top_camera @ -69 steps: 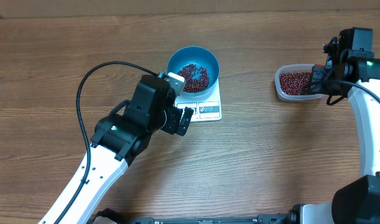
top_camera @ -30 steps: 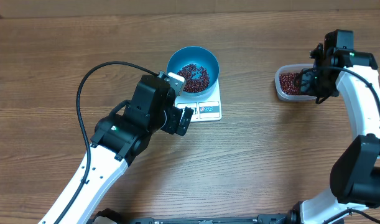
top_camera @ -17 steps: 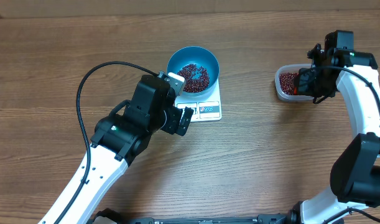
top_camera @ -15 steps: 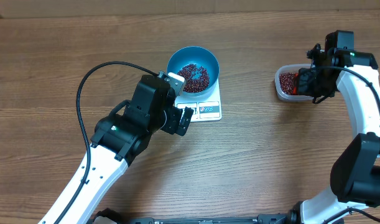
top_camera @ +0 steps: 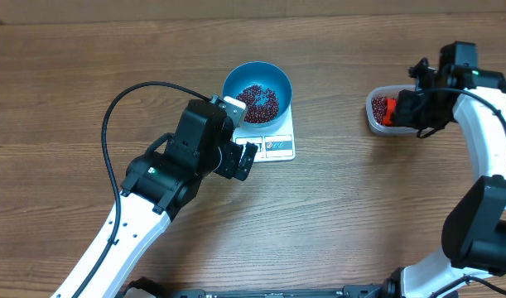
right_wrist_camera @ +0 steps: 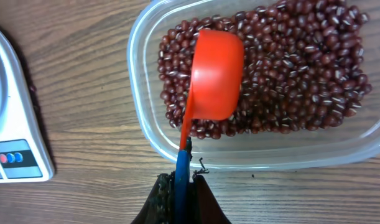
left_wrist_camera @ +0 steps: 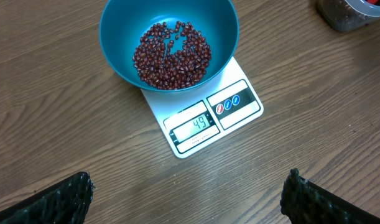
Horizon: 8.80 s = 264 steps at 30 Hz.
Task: Scoop item into bowl and weigh 150g on scale
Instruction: 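Scoop more beans from the tub with the right gripper, then carry the filled scoop with the right gripper over the blue bowl, then tip the scoop with the right gripper to pour beans into the bowl, then return the empty scoop with the right gripper to the bean tub, then hold the scoop in the bean tub with the right gripper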
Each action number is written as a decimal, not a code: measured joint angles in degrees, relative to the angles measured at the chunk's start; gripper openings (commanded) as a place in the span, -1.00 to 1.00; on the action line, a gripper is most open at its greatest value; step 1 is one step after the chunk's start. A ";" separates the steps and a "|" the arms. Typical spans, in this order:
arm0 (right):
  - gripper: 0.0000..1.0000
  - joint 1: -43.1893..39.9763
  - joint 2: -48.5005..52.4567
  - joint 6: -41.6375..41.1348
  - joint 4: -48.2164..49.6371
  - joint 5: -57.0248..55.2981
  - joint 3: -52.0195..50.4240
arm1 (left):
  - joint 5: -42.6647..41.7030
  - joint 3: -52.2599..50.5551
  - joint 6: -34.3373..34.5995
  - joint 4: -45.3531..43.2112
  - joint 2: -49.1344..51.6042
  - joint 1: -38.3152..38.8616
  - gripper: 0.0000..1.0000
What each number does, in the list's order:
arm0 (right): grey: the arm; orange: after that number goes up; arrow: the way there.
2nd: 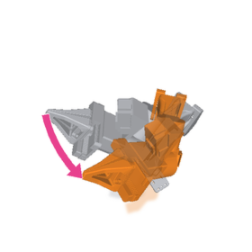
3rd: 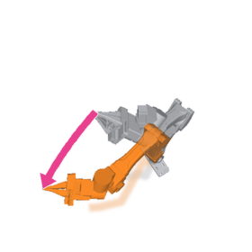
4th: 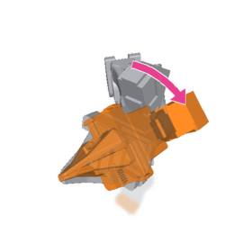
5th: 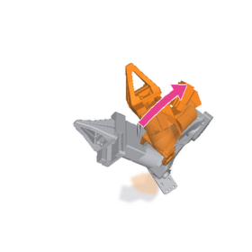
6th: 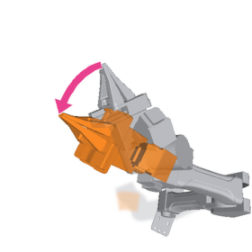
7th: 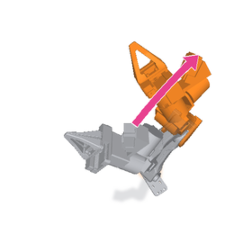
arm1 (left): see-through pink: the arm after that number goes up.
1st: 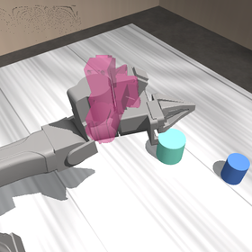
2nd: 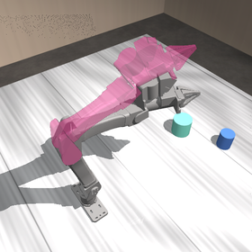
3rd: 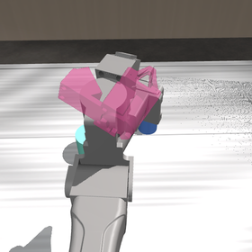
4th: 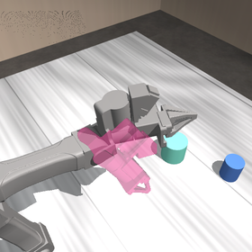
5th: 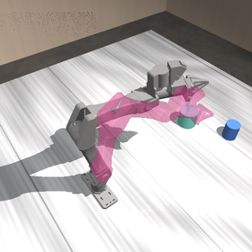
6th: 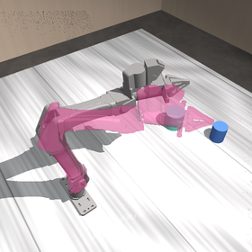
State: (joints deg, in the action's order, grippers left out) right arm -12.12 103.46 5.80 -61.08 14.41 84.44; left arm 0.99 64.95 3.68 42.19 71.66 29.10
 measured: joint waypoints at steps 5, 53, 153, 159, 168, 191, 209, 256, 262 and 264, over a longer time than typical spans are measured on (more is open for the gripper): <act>-0.93 -3.76 0.39 0.20 -0.98 3.30 0.00 | 0.02 0.00 0.00 0.00 0.00 0.00 0.99; -0.93 -18.25 8.59 7.13 -5.64 32.30 0.50 | 0.00 0.00 0.00 0.00 0.00 0.00 1.00; -0.93 28.70 4.85 22.88 12.02 10.27 8.24 | 0.00 0.00 0.00 0.00 0.00 0.00 0.99; -0.93 31.06 3.15 29.22 12.85 5.60 8.24 | 0.00 0.00 0.00 0.00 0.00 0.00 0.99; -0.93 32.15 2.75 32.57 13.09 -0.37 8.24 | 0.02 0.00 0.00 0.00 0.00 0.00 0.99; -0.93 29.57 -12.39 29.27 10.21 1.68 8.24 | 0.00 0.00 0.00 0.00 0.00 0.00 0.99; -0.93 14.60 -12.39 -1.62 -0.31 -9.05 8.24 | 0.00 0.00 0.00 0.00 0.00 0.00 0.99; -0.70 6.75 -12.39 -7.10 -8.20 -20.85 3.98 | 0.02 0.00 0.00 0.00 0.00 0.00 0.99; -0.93 6.73 -12.39 -7.26 -7.39 -20.83 3.98 | 0.02 0.00 0.00 0.00 0.00 0.00 0.99; -0.93 6.73 -12.39 -7.15 -7.19 -20.81 3.98 | 0.02 0.00 0.00 0.00 0.00 0.00 0.99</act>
State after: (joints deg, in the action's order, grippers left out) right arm -5.39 91.07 -1.34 -68.27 -6.39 88.42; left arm 1.02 64.95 3.68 42.19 71.66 29.10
